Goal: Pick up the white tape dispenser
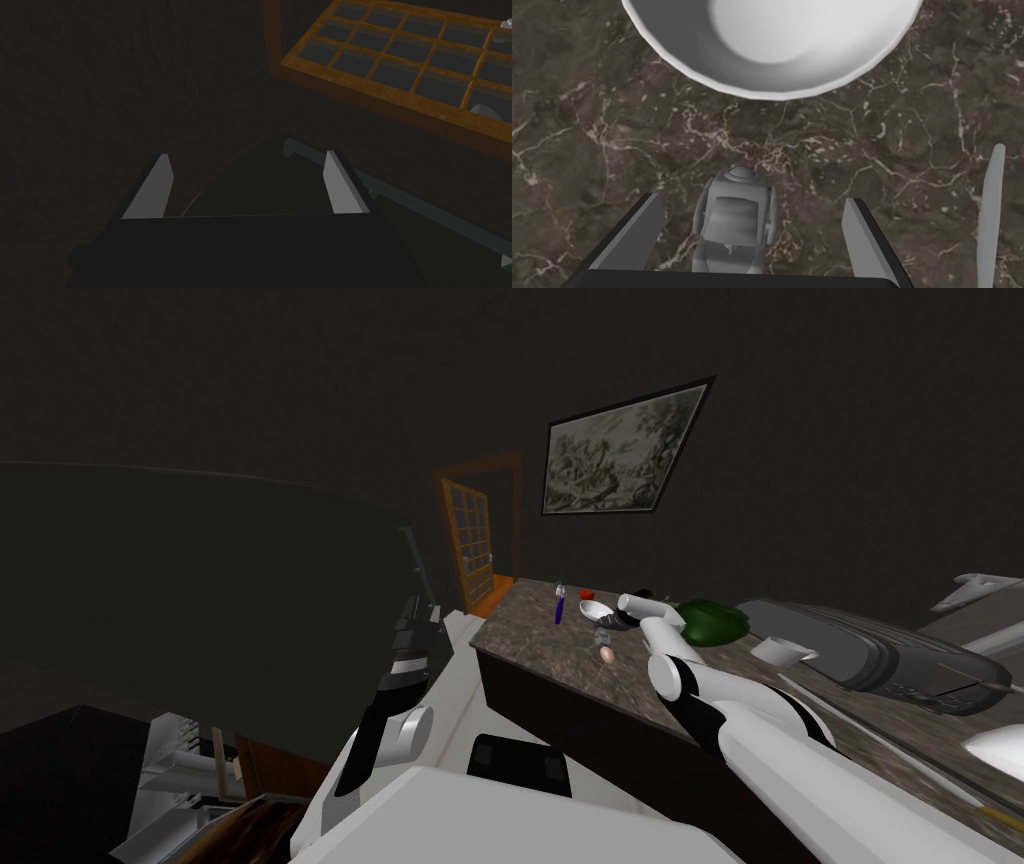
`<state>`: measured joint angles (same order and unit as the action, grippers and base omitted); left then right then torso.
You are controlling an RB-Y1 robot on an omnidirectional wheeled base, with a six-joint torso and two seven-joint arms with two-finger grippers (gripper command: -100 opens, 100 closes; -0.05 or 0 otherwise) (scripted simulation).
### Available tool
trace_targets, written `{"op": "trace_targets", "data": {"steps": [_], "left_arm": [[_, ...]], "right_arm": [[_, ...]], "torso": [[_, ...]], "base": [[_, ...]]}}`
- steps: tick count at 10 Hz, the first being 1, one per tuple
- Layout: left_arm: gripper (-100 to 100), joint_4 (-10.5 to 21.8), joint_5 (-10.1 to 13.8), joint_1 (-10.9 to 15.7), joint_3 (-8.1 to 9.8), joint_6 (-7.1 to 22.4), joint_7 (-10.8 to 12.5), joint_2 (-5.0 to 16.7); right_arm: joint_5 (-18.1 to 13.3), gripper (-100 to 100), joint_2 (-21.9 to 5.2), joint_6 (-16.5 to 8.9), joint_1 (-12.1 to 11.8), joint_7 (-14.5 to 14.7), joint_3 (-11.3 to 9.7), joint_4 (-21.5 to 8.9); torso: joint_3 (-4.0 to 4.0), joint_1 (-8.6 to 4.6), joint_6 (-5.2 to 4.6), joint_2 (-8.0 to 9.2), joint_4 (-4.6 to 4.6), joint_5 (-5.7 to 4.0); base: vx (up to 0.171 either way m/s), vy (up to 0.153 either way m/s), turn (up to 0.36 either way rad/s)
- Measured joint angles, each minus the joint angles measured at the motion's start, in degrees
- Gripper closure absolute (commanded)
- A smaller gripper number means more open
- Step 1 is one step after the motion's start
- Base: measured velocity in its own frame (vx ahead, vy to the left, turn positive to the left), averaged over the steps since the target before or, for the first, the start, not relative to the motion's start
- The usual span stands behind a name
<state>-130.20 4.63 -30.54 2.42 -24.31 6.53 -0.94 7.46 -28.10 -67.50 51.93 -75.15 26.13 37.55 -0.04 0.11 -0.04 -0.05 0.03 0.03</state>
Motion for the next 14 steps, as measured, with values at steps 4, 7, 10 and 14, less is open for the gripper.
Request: {"op": "trace_targets", "data": {"steps": [4,7,10,14], "left_arm": [[0,0.0,0.0,0.0,0.0,0.0,0.0,0.0],[0,0.0,0.0,0.01,0.0,0.0,0.0,0.01],[0,0.0,0.0,0.0,0.01,0.0,0.0,0.01],[0,0.0,0.0,0.0,0.01,0.0,0.0,0.01]], "right_arm": [[0.48,-100,0.69,-2.57,-0.25,-0.95,0.52,-3.72],[0.27,-100,0.49,-1.98,-0.67,-1.5,0.76,-4.27],[0.13,-100,-0.01,-1.27,-2.16,-2.58,1.46,-3.8],[-0.16,100,-1.26,0.8,-2.85,-3.51,2.22,-5.68]], "torso": [[0.03,-0.19,-0.02,0.05,-0.01,-0.05],[0.06,-0.23,0.05,0.11,-0.02,-0.05],[0.07,-0.28,-0.02,0.12,-0.03,-0.08],[0.03,-0.18,0.09,0.05,-0.02,-0.09]], "base": [[0.005,0.004,-0.017],[-0.02,-0.029,0.186],[-0.023,-0.032,0.093],[-0.013,-0.021,0.093]]}}
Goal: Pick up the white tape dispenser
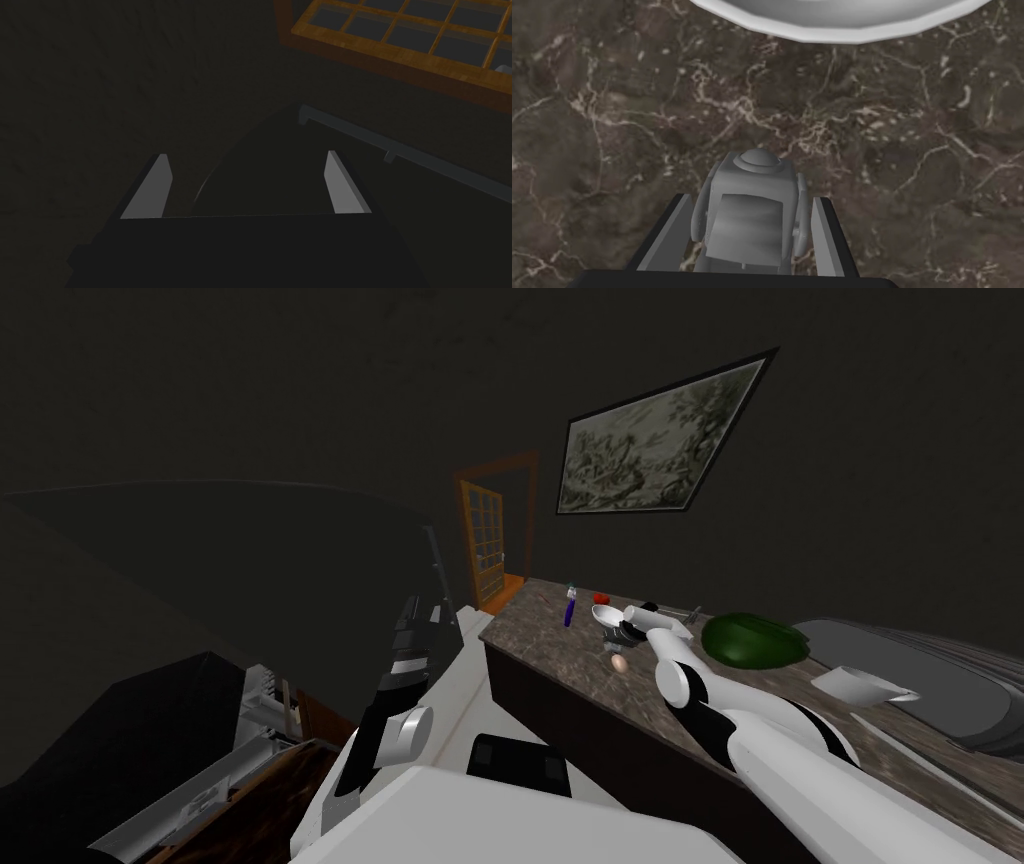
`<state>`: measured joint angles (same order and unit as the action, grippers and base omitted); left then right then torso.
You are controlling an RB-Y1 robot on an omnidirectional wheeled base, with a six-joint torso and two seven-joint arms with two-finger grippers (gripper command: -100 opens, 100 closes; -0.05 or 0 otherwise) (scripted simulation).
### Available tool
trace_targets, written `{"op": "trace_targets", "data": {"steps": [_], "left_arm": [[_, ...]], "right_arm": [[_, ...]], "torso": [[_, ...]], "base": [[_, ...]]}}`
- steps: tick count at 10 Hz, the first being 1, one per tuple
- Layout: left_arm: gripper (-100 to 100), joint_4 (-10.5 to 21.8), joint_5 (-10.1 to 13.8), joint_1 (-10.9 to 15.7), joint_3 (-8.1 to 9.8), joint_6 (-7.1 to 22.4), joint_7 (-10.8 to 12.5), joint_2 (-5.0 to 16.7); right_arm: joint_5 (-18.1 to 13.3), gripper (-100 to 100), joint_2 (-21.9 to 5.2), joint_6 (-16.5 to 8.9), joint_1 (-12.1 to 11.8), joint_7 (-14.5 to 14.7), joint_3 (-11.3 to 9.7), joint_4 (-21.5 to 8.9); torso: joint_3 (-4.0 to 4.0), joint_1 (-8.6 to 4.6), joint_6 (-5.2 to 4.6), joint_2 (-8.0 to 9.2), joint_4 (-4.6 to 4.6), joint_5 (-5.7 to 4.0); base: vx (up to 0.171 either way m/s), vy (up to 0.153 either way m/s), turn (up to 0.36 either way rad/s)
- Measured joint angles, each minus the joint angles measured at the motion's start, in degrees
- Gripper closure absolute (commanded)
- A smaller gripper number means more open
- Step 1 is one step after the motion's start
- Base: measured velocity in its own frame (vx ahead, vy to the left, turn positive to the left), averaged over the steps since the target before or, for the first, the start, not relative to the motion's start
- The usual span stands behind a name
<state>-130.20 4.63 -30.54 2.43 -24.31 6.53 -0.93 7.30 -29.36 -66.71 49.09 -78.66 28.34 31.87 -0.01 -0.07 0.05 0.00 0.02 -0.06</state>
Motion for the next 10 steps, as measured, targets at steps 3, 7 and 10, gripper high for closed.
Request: {"op": "trace_targets", "data": {"steps": [3,7,10], "left_arm": [[0,0.0,0.0,0.0,0.0,0.0,0.0,0.0],[0,0.0,0.0,-0.01,0.0,0.0,0.0,0.0],[0,0.0,0.0,0.0,-0.01,0.0,0.0,0.0]], "right_arm": [[0.04,100,0.09,-0.02,0.02,-0.02,0.01,-0.02],[0.19,100,0.56,-0.37,0.58,0.51,-0.35,0.14],[0.47,0,1.04,-2.32,2.67,2.0,-1.29,0.24]], "torso": [[-0.02,0.0,-0.06,-0.03,0.01,0.03],[-0.03,0.06,-0.22,-0.05,0.02,0.06],[-0.04,0.16,-0.1,-0.07,0.02,0.08]], "base": [[0.0,0.0,0.0],[0.023,0.027,-0.202],[0.027,0.04,-0.111]]}}
